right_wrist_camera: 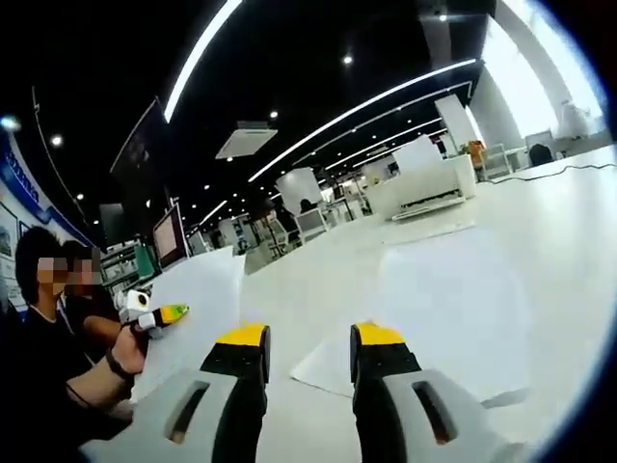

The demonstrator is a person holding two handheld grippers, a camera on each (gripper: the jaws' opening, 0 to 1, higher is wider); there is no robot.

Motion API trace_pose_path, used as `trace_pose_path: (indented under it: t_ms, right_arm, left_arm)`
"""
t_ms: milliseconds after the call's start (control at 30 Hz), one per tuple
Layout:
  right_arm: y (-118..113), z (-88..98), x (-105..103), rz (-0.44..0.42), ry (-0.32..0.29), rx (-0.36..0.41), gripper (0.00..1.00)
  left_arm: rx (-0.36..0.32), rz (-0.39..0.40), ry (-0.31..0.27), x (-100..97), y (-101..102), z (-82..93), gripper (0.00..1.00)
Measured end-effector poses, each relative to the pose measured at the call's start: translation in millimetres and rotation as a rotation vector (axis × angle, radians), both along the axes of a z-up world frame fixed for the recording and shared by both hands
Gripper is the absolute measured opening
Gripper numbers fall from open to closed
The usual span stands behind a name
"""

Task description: Organize the stack of printing papers by aligning and flattening the scattered papers on the table

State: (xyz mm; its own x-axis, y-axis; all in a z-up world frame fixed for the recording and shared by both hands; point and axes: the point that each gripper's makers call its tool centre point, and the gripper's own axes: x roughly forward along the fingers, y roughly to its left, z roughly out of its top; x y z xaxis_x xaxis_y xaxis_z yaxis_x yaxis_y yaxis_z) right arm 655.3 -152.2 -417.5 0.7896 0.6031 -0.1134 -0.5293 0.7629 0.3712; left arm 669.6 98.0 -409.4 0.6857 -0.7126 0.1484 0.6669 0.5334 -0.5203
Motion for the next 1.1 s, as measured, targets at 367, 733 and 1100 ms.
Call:
trace_pose_path:
  t_ms: [367, 733, 1100]
  right_arm:
    - [-1.7, 0.1, 1.0, -0.009, -0.001, -0.005, 0.37]
    - [-4.7, 3.7, 4.6, -0.028, -0.014, -0.016, 0.49]
    - [-7.8, 3.5, 9.0, -0.047, -0.023, -0.043, 0.63]
  left_arm:
    - [0.000, 0.000, 0.001, 0.7, 0.8, -0.6, 0.09]
    - [0.000, -0.001, 0.002, 0.6, 0.7, -0.8, 0.09]
    - [-0.001, -0.002, 0.004, 1.4, 1.2, -1.0, 0.09]
